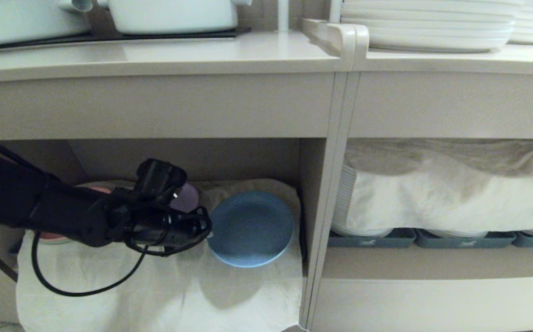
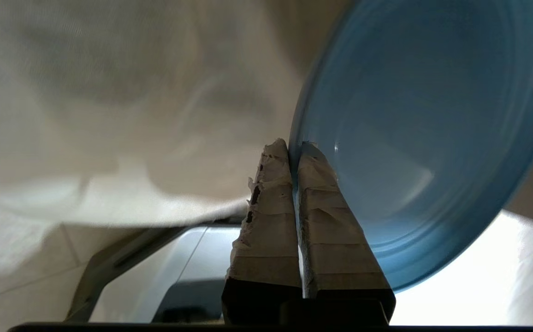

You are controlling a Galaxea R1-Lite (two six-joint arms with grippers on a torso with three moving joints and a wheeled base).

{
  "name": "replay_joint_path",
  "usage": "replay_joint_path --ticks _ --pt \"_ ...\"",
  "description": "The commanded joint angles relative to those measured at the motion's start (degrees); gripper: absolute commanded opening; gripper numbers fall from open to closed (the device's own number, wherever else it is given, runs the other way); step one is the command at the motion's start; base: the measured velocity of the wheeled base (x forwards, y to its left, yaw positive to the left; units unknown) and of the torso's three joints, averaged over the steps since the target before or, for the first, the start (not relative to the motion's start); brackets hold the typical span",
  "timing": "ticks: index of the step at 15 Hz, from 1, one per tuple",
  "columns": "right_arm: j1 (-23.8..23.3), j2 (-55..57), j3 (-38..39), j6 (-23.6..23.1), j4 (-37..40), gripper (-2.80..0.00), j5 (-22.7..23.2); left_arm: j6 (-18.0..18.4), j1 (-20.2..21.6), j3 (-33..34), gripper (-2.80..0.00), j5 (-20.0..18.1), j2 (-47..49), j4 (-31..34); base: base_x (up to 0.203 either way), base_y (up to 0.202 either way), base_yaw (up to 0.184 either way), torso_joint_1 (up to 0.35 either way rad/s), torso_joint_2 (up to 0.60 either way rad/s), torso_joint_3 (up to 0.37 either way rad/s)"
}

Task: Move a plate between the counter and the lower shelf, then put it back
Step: Put the plate in the cupboard

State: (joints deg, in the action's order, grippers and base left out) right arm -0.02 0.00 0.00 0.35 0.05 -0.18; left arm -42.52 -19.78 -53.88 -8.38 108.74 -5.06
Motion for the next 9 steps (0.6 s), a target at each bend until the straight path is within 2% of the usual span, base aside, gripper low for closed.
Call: replay_joint_path --ticks 1,4,9 --pt "0.02 0.0 0.0 0.0 0.04 -2.8 0.01 -0.76 -0.46 -2.2 -2.8 0.43 2.11 -0.04 0.0 0.0 0.0 0.0 0.0 0.0" --pt "0.02 0.0 0.0 0.0 0.04 -2.8 0.01 -2.69 -1.25 -6.12 -2.8 1.25 4.64 -0.04 0.0 0.0 0.0 0.0 0.0 0.0" --pt "0.02 0.0 0.0 0.0 0.04 -2.8 0.01 -2.99 -1.4 -7.47 -2.8 2.46 7.2 -0.21 0.0 0.0 0.0 0.0 0.0 0.0"
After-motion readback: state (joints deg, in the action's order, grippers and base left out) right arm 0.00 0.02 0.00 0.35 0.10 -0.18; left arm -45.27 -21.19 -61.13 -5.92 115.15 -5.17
